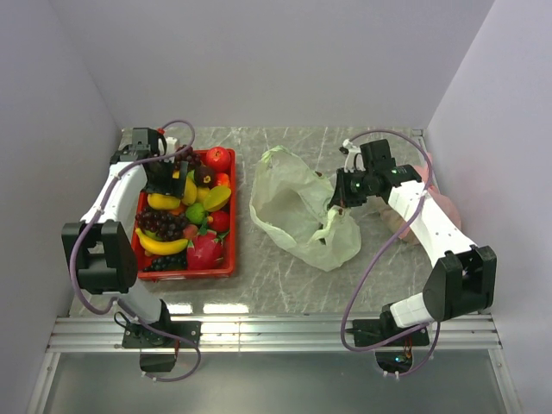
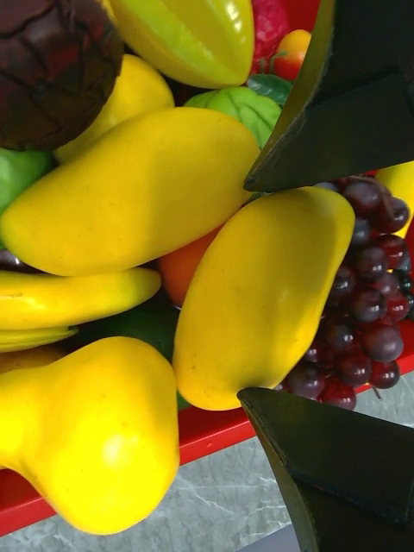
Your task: Place the fake fruits into the plastic bag and tie a complex knot
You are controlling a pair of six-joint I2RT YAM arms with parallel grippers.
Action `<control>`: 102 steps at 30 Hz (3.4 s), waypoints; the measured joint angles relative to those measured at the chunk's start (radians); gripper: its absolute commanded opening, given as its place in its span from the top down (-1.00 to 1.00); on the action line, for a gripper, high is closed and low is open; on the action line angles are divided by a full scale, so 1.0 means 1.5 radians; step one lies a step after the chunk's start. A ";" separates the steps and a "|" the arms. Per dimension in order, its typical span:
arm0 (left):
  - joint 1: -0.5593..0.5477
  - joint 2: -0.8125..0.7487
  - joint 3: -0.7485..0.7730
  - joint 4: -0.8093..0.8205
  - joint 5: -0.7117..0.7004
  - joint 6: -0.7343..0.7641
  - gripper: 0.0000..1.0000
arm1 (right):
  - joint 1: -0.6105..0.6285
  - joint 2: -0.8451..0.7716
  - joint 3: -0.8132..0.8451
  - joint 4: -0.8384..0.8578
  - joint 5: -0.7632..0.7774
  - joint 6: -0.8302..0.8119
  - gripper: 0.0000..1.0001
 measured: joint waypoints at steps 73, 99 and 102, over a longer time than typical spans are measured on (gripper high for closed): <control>0.021 0.017 0.190 -0.351 0.394 1.087 0.31 | -0.041 0.020 0.002 -0.058 -0.108 -0.100 1.00; -0.508 0.046 0.199 0.144 0.572 0.240 -0.21 | -0.041 0.067 0.002 -0.041 -0.128 -0.039 1.00; -0.523 0.066 0.198 0.172 0.513 0.216 -0.60 | -0.042 0.067 0.001 -0.041 -0.135 -0.039 1.00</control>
